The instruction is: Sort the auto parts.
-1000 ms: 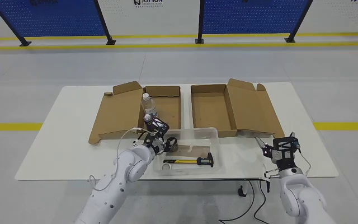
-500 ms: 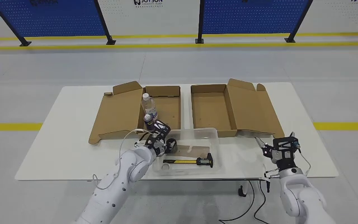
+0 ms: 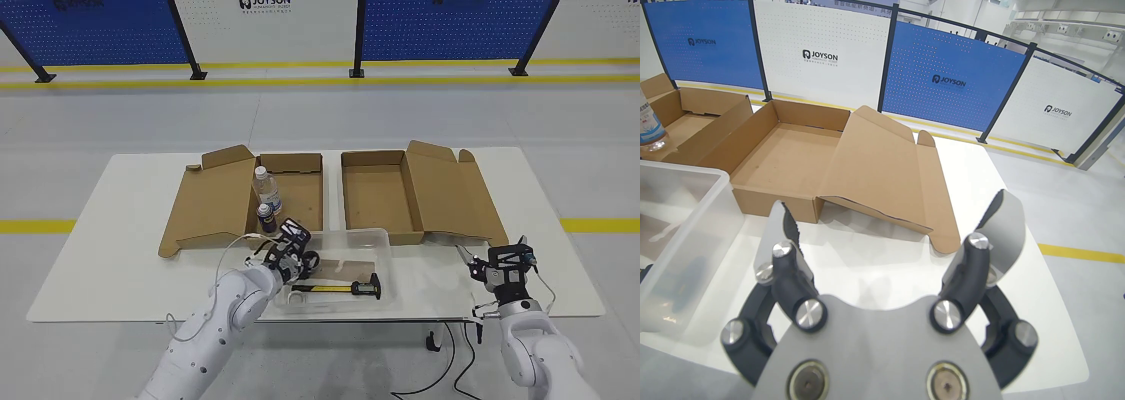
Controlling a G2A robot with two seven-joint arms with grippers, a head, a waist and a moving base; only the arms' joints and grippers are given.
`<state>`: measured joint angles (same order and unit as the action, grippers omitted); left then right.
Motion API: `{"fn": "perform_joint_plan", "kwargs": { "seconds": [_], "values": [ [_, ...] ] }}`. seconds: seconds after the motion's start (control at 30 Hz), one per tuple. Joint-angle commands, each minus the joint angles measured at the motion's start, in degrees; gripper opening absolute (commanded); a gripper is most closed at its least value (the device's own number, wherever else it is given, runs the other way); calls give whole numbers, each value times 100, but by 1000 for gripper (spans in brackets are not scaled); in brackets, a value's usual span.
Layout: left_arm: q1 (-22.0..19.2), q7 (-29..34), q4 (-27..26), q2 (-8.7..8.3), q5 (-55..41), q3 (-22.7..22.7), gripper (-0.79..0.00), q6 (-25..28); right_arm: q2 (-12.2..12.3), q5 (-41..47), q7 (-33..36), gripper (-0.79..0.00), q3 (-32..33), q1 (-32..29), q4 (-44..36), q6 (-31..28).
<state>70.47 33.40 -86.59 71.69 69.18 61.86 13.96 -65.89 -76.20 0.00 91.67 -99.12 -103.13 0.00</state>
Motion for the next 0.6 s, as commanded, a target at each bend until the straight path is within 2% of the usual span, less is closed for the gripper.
{"fn": "perform_joint_plan", "kwargs": {
  "seconds": [0.0,0.37,0.57],
  "values": [
    [10,17,-10,-2,-14,-1,-511,25,0,0,0,0,0,0,0,0],
    [83,81,-44,-18,20,-36,-511,152,0,0,0,0,0,0,0,0],
    [84,80,-32,-24,91,-61,-542,200,0,0,0,0,0,0,0,0]
  ]
}}
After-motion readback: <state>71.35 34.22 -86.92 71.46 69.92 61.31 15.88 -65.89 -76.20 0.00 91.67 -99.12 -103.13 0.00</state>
